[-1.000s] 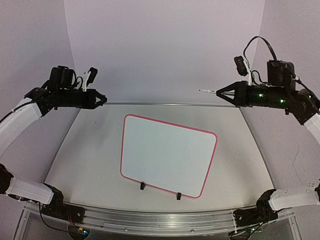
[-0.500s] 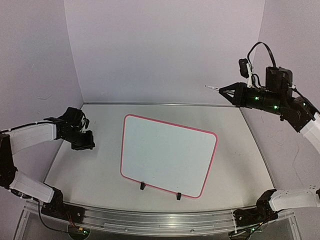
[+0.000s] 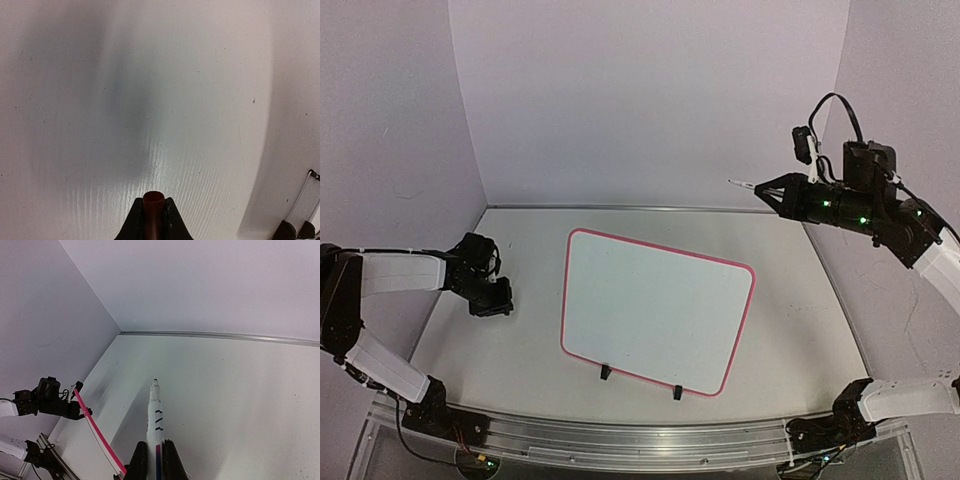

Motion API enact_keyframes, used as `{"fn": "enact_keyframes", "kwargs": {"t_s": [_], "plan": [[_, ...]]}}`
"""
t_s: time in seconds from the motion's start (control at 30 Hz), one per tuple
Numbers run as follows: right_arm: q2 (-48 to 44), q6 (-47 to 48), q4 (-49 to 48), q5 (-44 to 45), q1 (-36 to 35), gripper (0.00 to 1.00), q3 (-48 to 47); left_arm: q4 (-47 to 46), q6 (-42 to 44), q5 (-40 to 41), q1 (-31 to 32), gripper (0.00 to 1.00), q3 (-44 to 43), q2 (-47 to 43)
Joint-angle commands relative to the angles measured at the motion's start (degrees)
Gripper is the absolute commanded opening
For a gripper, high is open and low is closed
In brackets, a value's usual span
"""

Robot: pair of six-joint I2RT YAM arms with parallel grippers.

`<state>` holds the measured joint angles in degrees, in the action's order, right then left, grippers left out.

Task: Write a sentence on the whiteboard
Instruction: Put down the pen cap at the corner of the board, then move the whiteboard stand to the center of the board.

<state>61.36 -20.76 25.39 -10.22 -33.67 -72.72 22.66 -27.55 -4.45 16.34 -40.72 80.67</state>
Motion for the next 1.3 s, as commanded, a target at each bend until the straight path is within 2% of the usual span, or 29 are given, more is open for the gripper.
{"fn": "enact_keyframes", "kwargs": {"t_s": [0.0,0.1,0.27,0.4,0.53,0.7,0.87,0.97,1.1,1.27], "plan": [[-1.3,-0.6,-2.7,0.8,0.1,0.00,0.7,-2.3,-0.4,0.7,0.1,0.09,0.9,1.2],[-1.5,-0.7,-2.6,0.9,0.1,0.00,0.7,-2.4,-0.5,-0.2,0.1,0.16,1.2,1.4],[-2.0,-0.6,-2.8,1.6,0.1,0.00,1.3,-1.5,-0.5,1.0,0.1,0.36,1.8,-0.6],[-2.4,-0.6,-3.1,2.3,0.1,0.00,2.1,2.1,1.0,4.7,0.1,0.62,0.5,-3.9],[-2.5,-0.8,-3.4,2.4,0.1,0.00,2.5,5.6,2.4,7.8,0.1,0.74,-0.7,-8.2],[-2.7,-1.2,-4.0,3.0,0.1,0.00,2.9,4.8,4.3,5.8,2.0,0.73,2.7,-18.7],[-2.6,-1.6,-4.8,3.2,0.1,0.00,3.1,6.6,3.3,2.3,6.0,0.67,6.4,-30.4],[-2.6,-1.8,-5.0,3.5,0.1,0.00,3.0,6.8,-0.1,1.3,14.6,0.63,7.1,-31.1],[-2.5,-2.0,-5.4,3.5,0.1,0.00,2.7,7.9,-4.3,5.1,26.1,0.58,6.5,-27.3],[-2.7,-2.4,-5.9,3.6,0.1,0.00,2.8,0.3,-7.2,8.0,36.6,0.56,9.3,-25.6]]}}
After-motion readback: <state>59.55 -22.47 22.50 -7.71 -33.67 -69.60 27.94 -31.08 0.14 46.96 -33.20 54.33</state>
